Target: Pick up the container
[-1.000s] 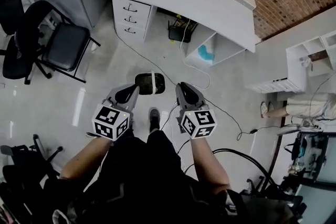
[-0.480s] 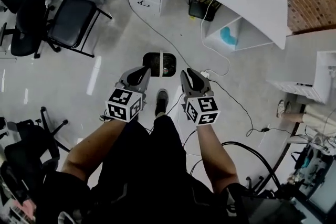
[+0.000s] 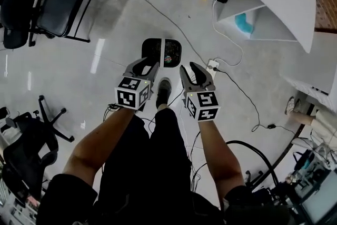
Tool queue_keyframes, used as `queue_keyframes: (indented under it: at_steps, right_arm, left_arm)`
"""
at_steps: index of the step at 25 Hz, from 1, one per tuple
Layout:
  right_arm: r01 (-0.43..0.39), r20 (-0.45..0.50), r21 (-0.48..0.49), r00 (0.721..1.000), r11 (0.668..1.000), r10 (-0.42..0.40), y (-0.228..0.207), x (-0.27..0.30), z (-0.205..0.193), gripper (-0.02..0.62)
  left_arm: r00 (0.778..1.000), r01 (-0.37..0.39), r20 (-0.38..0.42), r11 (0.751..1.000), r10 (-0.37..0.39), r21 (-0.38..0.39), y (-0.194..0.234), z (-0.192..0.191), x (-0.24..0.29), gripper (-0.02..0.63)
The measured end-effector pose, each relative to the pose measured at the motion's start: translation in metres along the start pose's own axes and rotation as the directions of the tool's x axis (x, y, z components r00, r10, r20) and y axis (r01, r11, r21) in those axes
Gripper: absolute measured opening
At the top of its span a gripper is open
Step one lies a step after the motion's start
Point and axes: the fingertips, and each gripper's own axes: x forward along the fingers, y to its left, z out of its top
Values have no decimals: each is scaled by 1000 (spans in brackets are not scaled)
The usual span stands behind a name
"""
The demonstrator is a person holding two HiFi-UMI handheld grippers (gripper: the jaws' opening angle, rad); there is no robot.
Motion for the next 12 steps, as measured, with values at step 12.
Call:
queue_keyframes:
  at_steps: [12]
  right_arm:
    - [-7,-112,60,994,998,14,-40,70,-99,112]
  left_arm:
    - [979,-126,-175,987,108,-100,58,-92,131,163]
